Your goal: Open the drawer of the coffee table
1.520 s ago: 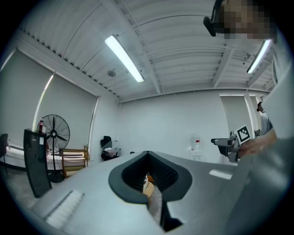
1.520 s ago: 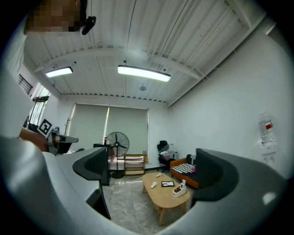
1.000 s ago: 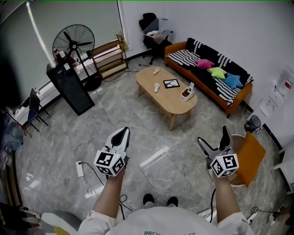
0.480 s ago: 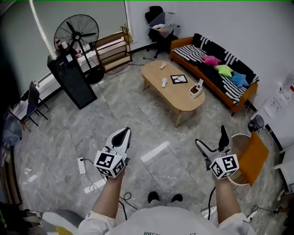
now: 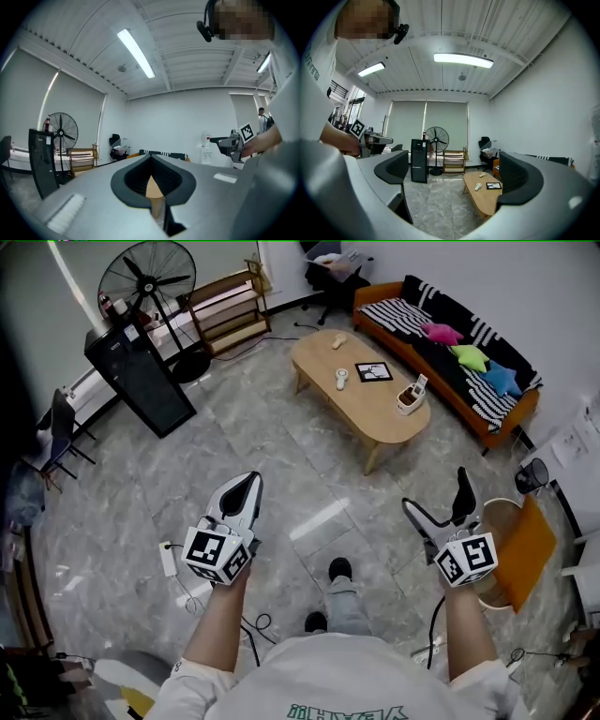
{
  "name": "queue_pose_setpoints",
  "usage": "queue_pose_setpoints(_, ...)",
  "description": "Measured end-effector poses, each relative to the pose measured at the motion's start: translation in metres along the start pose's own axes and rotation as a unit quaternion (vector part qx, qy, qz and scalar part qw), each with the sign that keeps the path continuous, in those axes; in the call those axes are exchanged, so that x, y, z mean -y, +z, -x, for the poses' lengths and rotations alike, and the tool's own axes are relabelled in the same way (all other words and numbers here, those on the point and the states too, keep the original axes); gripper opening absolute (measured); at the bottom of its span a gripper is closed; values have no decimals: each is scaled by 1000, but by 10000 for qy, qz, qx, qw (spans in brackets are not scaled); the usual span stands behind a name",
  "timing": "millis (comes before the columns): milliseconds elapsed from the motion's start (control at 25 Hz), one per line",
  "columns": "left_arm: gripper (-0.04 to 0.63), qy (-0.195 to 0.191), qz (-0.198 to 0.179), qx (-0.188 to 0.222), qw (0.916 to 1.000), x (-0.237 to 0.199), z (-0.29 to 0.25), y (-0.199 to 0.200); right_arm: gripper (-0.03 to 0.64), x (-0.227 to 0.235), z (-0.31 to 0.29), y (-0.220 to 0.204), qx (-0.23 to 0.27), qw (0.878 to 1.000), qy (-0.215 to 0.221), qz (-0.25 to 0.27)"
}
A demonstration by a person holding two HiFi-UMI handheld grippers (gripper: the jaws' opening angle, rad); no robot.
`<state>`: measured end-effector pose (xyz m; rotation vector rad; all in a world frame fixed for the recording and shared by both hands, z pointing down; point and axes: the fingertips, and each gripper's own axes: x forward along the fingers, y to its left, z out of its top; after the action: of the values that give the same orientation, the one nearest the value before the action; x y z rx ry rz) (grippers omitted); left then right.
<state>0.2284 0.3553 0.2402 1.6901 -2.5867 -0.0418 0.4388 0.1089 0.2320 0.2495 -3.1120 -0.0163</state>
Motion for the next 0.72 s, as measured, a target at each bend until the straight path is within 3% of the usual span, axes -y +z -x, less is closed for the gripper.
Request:
queue_pose_setpoints(440,-2,496,-136,-44,9987,-59,-116,10,589,68,-149,-8,31,9973,735,10)
queue_pose_setpoints(720,-2,803,-118,-241,9964,-103,-145,2,590,78,-230,-10,11,9937,1117,-1)
